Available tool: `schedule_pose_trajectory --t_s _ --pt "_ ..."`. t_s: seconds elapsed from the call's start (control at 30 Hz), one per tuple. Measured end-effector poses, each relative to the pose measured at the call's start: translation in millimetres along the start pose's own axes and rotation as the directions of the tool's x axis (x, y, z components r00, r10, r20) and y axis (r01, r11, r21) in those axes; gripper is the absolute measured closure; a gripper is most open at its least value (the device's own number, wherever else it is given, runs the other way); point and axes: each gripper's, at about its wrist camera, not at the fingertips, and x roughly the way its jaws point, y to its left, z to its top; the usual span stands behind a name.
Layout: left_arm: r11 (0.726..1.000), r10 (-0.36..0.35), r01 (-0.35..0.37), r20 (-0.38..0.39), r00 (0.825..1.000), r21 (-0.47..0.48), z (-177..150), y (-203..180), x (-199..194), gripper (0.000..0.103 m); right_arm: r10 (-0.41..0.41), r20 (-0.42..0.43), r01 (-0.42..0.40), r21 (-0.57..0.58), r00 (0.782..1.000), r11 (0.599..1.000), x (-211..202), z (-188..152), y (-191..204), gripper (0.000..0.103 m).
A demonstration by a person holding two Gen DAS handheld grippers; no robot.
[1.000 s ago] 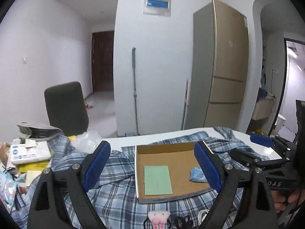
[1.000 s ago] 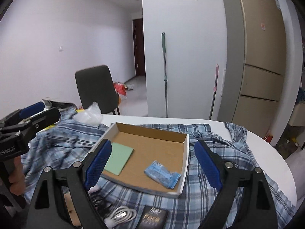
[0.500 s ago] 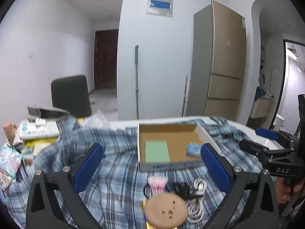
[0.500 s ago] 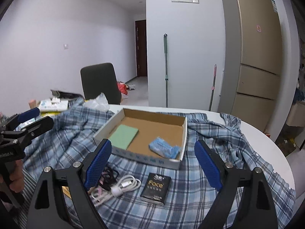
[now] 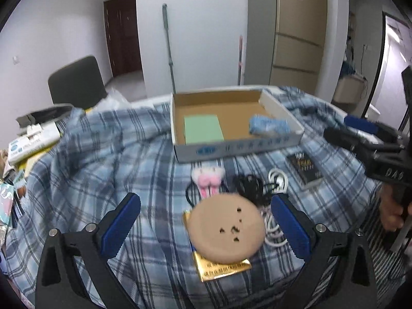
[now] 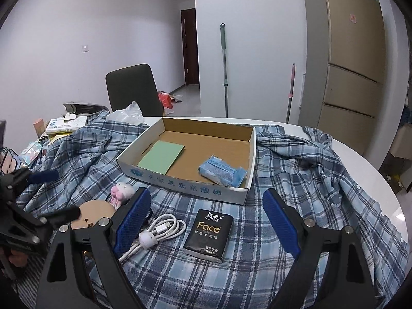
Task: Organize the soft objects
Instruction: 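Grasp the round beige puff with the left gripper and lift it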
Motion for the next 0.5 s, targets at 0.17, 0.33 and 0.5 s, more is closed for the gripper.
schedule_pose_trajectory --t_s 0.17,0.33,0.5 --pt "1.000 -0.021 0.022 -0.089 0.996 0.004 -7 -4 16 0.000 0.004 -0.007 -0.004 -0.003 1.000 1.000 -1 -1 1 0.015" --pt "0.999 -0.050 0.052 -0.191 0.980 0.009 -11 -13 33 0.000 0.007 -0.014 -0.007 -0.002 1.000 1.000 0 -1 0 0.015" --pt "0.998 -0.023 0.038 -0.276 0.961 0.051 -14 -22 52 0.008 0.008 -0.015 -0.008 -0.005 1.000 1.000 0 -2 -1 0.015"
